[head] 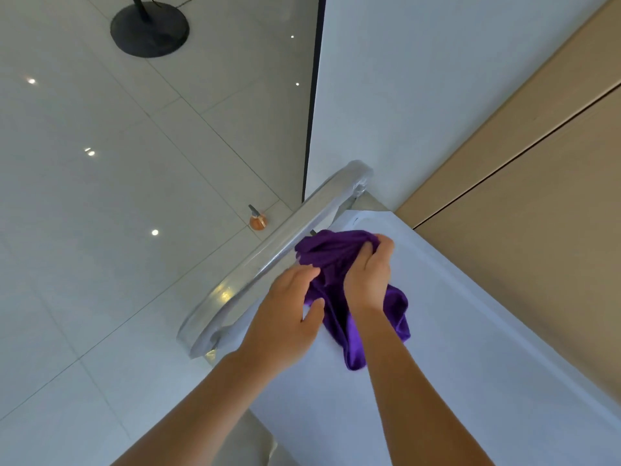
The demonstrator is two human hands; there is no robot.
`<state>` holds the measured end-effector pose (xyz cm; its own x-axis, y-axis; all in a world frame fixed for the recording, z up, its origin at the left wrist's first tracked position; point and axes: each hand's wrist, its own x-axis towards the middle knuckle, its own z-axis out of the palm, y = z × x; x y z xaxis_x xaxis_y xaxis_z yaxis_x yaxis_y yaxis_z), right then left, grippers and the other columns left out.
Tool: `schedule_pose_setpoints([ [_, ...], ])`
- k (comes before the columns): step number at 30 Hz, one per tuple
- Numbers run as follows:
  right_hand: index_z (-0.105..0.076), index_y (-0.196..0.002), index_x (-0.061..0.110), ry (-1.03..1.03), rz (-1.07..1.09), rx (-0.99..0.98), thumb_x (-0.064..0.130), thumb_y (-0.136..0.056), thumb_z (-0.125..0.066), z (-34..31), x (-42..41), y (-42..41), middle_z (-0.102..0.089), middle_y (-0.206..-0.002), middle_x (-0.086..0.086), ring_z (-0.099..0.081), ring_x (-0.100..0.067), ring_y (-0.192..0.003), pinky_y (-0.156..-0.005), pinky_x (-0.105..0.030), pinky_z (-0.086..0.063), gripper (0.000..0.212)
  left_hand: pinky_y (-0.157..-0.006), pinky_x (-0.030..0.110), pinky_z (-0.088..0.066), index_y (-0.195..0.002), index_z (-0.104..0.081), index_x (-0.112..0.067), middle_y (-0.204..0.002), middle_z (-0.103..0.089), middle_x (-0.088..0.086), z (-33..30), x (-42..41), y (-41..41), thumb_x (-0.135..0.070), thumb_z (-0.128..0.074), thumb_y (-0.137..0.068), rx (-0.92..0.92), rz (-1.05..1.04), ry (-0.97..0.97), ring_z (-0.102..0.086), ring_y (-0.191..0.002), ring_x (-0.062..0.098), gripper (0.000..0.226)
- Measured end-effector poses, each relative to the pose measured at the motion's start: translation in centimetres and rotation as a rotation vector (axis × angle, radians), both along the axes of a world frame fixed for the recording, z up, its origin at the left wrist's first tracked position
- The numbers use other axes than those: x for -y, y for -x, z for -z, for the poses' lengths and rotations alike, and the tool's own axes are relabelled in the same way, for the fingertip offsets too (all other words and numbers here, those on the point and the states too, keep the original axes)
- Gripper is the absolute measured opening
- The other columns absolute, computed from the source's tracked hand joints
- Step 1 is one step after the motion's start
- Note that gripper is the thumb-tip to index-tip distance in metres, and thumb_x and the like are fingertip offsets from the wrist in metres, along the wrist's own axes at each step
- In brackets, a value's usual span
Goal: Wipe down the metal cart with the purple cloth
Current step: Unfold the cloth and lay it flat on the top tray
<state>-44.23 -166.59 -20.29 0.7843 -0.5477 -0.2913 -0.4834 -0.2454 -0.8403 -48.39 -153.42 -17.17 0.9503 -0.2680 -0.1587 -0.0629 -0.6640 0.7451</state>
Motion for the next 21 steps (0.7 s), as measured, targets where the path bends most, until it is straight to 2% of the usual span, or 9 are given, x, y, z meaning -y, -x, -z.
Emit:
schedule_pose_setpoints([
  [2, -0.039, -0.103, 0.016, -0.045, 0.135, 0.185, 0.018, -0.102, -0.030, -3.5, 1.1, -2.9, -0.050, -0.075, 0.008, -0.048, 0.000, -0.061, -0.054, -0.007, -0.038, 0.009, -0.091, 0.010, -0.029, -0.122, -0.054, -0.012, -0.119, -0.059, 0.003, -1.8, 0.2, -0.8, -0.026, -0.043, -0.085, 0.179, -0.017, -0.037, -0.045, -0.111, 0.010, 0.041],
  [4, -0.041, -0.102, 0.016, -0.028, 0.133, 0.335, 0.017, -0.101, -0.033, -5.7, 1.9, -5.7, -0.049, -0.083, 0.014, -0.050, 0.010, -0.068, -0.062, 0.000, -0.036, 0.008, -0.084, 0.018, -0.035, -0.113, -0.054, -0.010, -0.105, -0.063, 0.006, -3.2, 0.2, -1.5, -0.022, -0.044, -0.081, 0.383, -0.044, -0.094, -0.046, -0.101, 0.014, 0.036],
  [6, -0.044, -0.100, 0.016, -0.051, 0.030, 0.318, 0.019, -0.101, -0.034, -6.7, 2.1, -8.3, -0.048, -0.084, 0.016, -0.048, 0.008, -0.074, -0.067, 0.000, -0.035, 0.010, -0.082, 0.025, -0.036, -0.113, -0.054, -0.011, -0.104, -0.063, 0.006, -4.2, -0.1, -2.0, -0.023, -0.044, -0.079, 0.462, -0.085, -0.177, -0.047, -0.099, 0.019, 0.037],
  [9, -0.043, -0.082, 0.021, -0.120, -0.100, 0.152, 0.025, -0.101, -0.036, -6.2, 2.7, -11.1, -0.042, -0.074, 0.010, -0.040, -0.002, -0.066, -0.062, -0.014, -0.036, 0.020, -0.089, 0.041, -0.044, -0.119, -0.057, -0.008, -0.112, -0.063, 0.007, -4.3, -1.3, -2.2, -0.028, -0.038, -0.079, 0.358, -0.170, -0.343, -0.057, -0.102, 0.027, 0.048],
  [11, -0.041, -0.076, 0.024, -0.146, -0.121, 0.092, 0.027, -0.100, -0.037, -6.0, 3.1, -12.1, -0.041, -0.073, 0.009, -0.038, -0.005, -0.063, -0.061, -0.018, -0.035, 0.025, -0.089, 0.050, -0.046, -0.120, -0.058, -0.004, -0.116, -0.063, 0.011, -3.5, -2.2, -2.0, -0.026, -0.033, -0.082, 0.287, -0.149, -0.367, -0.062, -0.097, 0.032, 0.050],
  [15, -0.046, -0.090, 0.016, -0.034, -0.221, 0.118, 0.023, -0.100, -0.038, -6.8, 2.4, -11.1, -0.046, -0.074, 0.009, -0.041, -0.008, -0.065, -0.052, -0.008, -0.034, 0.015, -0.088, 0.036, -0.045, -0.120, -0.059, 0.002, -0.121, -0.061, 0.016, -2.3, -3.2, -2.0, -0.018, -0.034, -0.088, 0.266, -0.084, -0.251, -0.063, -0.092, 0.034, 0.046],
  [17, -0.045, -0.090, 0.018, -0.008, -0.278, 0.151, 0.022, -0.100, -0.036, -7.2, 1.2, -9.4, -0.045, -0.072, 0.007, -0.041, -0.011, -0.063, -0.056, -0.015, -0.037, 0.014, -0.094, 0.035, -0.040, -0.123, -0.056, 0.004, -0.120, -0.062, 0.015, -2.6, -3.2, -1.9, -0.022, -0.033, -0.090, 0.234, -0.112, -0.155, -0.062, -0.099, 0.034, 0.048],
  [19, -0.046, -0.091, 0.018, 0.000, -0.351, 0.182, 0.021, -0.100, -0.037, -7.5, -0.4, -7.2, -0.047, -0.071, 0.004, -0.043, -0.013, -0.062, -0.059, -0.023, -0.039, 0.013, -0.097, 0.040, -0.041, -0.128, -0.050, 0.004, -0.120, -0.060, 0.016, -2.9, -3.3, -1.6, -0.029, -0.032, -0.091, 0.213, -0.163, -0.058, -0.057, -0.106, 0.033, 0.053],
  [21, -0.054, -0.101, 0.012, 0.110, -0.472, 0.235, 0.017, -0.099, -0.042, -7.5, -2.3, -4.7, -0.059, -0.086, -0.003, -0.051, -0.017, -0.078, -0.076, -0.028, -0.043, 0.013, -0.098, 0.041, -0.043, -0.134, -0.044, 0.002, -0.125, -0.054, 0.016, -3.4, -3.6, -1.3, -0.033, -0.031, -0.091, 0.199, -0.196, 0.016, -0.051, -0.114, 0.031, 0.057],
])
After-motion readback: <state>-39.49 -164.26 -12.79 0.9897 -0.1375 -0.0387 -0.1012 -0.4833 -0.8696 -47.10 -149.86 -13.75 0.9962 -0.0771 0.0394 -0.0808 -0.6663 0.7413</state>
